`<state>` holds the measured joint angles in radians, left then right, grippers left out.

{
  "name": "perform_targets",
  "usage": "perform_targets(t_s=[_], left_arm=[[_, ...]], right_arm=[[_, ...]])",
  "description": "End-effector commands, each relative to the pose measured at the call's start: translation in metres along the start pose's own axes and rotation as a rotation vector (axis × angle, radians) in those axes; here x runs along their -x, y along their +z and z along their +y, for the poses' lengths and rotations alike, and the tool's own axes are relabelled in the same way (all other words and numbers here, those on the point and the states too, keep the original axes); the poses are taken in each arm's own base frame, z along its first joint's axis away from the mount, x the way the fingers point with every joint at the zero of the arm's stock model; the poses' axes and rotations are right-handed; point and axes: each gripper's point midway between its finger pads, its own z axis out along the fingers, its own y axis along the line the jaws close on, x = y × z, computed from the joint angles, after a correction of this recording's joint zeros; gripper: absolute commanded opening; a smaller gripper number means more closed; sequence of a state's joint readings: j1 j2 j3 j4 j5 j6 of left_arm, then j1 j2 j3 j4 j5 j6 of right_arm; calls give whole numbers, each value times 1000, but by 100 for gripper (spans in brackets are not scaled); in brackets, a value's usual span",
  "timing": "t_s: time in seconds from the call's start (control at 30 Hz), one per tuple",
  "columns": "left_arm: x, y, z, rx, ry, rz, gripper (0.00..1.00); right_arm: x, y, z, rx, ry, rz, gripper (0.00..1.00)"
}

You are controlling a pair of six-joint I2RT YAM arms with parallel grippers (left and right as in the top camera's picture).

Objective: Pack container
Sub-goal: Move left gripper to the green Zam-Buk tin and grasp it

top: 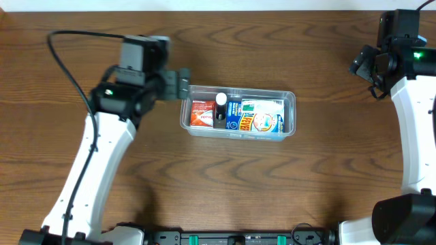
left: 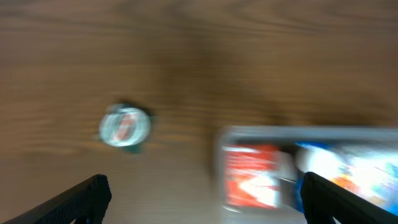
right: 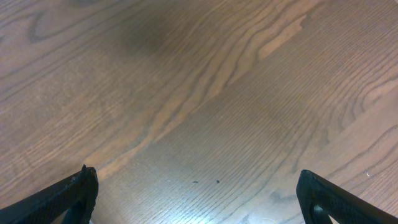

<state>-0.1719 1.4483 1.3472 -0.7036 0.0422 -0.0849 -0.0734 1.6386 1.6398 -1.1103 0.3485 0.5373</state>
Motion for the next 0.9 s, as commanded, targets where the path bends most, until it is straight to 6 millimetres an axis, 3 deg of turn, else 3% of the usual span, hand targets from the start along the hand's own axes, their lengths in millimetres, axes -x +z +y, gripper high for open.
perform_targets(t_s=[0.0,0.1,0.17,0.37,0.53,0.87], left_arm=[[6,10,57,173,-53,2,98],[3,27,88,215,-62,37,98],[-1,43,97,196,-4,70,98],[-14,95,99,109,92,139,98],[-41,134,103,90,174,243,98],[-75,172,108,71,199,347,98]], right_arm=[[2,2,-5,-17,2,-1,99],[2,2,-5,-17,2,-1,99],[2,2,-5,-17,2,-1,99],[2,2,-5,-17,2,-1,99],[2,2,-5,-17,2,-1,99],[2,2,-5,-17,2,-1,99]])
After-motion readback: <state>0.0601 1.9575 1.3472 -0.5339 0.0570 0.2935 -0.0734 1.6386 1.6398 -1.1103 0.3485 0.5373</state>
